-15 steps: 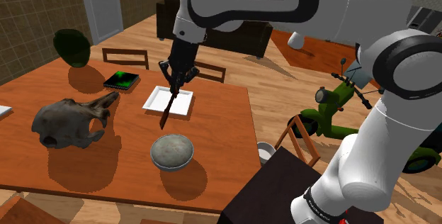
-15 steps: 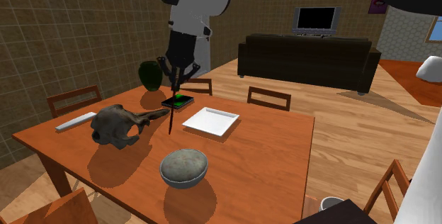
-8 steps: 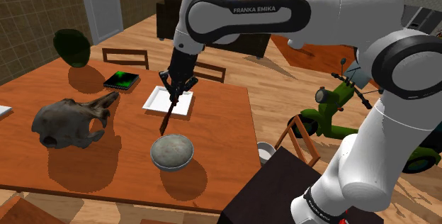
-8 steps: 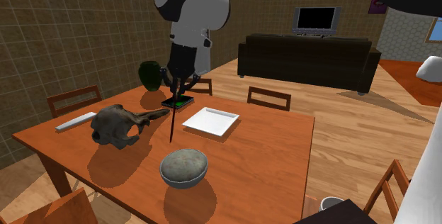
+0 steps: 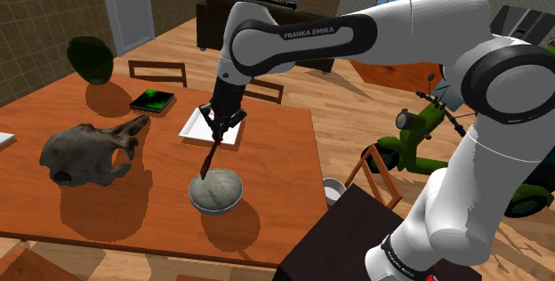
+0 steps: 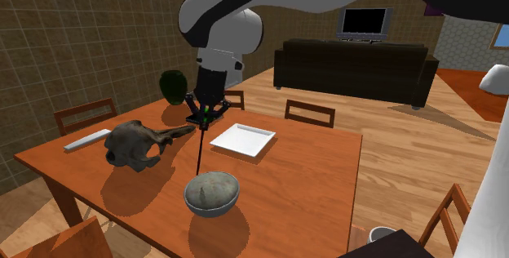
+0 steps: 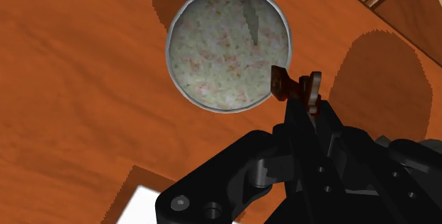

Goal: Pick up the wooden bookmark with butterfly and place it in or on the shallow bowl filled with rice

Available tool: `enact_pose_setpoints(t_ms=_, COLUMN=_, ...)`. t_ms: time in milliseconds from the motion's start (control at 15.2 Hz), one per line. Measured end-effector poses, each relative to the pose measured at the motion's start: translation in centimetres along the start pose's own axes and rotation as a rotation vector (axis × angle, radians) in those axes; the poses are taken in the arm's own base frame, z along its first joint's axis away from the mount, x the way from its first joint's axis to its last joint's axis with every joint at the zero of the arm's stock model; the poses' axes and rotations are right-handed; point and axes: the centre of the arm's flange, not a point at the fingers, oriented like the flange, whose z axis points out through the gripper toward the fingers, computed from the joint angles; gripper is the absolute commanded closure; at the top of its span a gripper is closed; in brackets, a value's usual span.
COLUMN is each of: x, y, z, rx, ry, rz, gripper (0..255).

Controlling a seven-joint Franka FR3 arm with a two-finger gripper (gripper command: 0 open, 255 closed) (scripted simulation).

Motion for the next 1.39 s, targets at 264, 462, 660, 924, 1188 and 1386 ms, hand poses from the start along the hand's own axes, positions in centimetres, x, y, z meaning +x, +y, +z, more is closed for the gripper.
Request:
enact_pose_setpoints(t_ms=264, x=0.1, y=0.6, z=2.2, rx=0.000, ry=0.000, rz=0.000, gripper=255)
enact_pose_setpoints(t_ms=462, x=0.2, y=0.8, z=2.9, rx=0.000, ry=0.000, rz=0.000, gripper=255)
enact_pose_setpoints(t_ms=660, x=0.2, y=0.8, z=3.0, rx=0.000, ry=0.000, rz=0.000, gripper=255)
enact_pose_setpoints(t_ms=924, x=0.2, y=0.8, z=3.0, rx=0.000, ry=0.000, rz=0.000, gripper=0)
enact_pose_setpoints(t_ms=1188, x=0.2, y=0.8, z=3.0, rx=0.000, ry=0.001, rz=0.000, gripper=0)
enact_pose_setpoints(t_ms=1386, x=0.1, y=0.8, z=0.2, rx=0.001, ry=0.001, rz=0.000, gripper=0)
